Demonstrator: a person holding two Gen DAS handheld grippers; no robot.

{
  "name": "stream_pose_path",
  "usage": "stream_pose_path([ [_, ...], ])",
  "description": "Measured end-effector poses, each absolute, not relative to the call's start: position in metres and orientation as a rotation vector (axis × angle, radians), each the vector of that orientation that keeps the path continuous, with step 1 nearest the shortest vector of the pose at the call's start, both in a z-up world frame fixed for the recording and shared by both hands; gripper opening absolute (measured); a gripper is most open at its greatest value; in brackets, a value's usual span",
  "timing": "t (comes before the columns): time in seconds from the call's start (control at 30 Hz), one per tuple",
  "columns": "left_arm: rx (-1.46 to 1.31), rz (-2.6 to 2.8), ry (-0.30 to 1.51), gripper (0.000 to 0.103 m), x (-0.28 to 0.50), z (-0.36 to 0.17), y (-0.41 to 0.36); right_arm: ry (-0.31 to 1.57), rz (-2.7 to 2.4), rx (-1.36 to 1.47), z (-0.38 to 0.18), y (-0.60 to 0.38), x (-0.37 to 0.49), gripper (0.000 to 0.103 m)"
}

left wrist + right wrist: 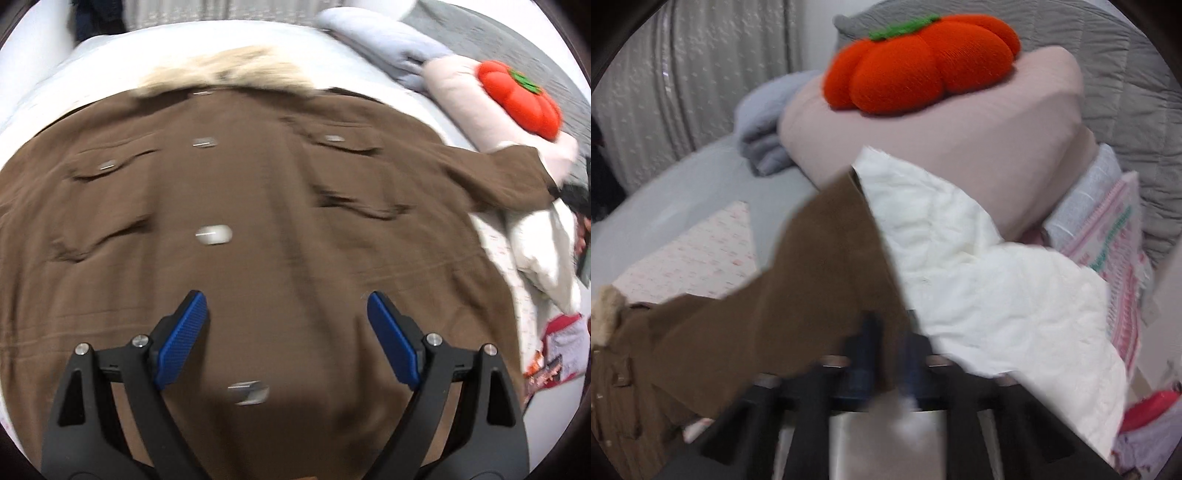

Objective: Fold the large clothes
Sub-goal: 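Grasp the sleeve cuff with the right gripper and fold it across the coat body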

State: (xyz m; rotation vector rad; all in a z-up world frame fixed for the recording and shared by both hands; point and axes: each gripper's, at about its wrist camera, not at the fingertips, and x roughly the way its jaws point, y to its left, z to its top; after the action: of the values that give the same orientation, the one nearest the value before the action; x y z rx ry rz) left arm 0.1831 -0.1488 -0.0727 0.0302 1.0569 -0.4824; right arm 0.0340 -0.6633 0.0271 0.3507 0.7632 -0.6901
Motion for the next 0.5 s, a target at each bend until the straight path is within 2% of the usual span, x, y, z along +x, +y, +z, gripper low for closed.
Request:
stream_pose_path([
  [0.17,0.042,-0.729,1.038,0.089,0.159,-0.078,-0.225,0.66,-0.619,0.397,0.082,-0.664,0.027,0.006],
  [0.3,0.049,-0.904,1.072,0.089,0.133,-0.104,-0.275,0.598,-0.567,0.39,0.121,-0.652,0.028,0.005],
  [0.4,0.221,-0.939,1.012,0.092,0.102,-0.117,-0.303,0.593,-0.554,0.337,0.141,-0.639,0.037,0.005],
  [0.5,0.351,-0.985,0.982,0.092,0.085,-0.108,-0.308,0.558,-0.504,0.339,0.159,-0.622,0.044,0.005],
])
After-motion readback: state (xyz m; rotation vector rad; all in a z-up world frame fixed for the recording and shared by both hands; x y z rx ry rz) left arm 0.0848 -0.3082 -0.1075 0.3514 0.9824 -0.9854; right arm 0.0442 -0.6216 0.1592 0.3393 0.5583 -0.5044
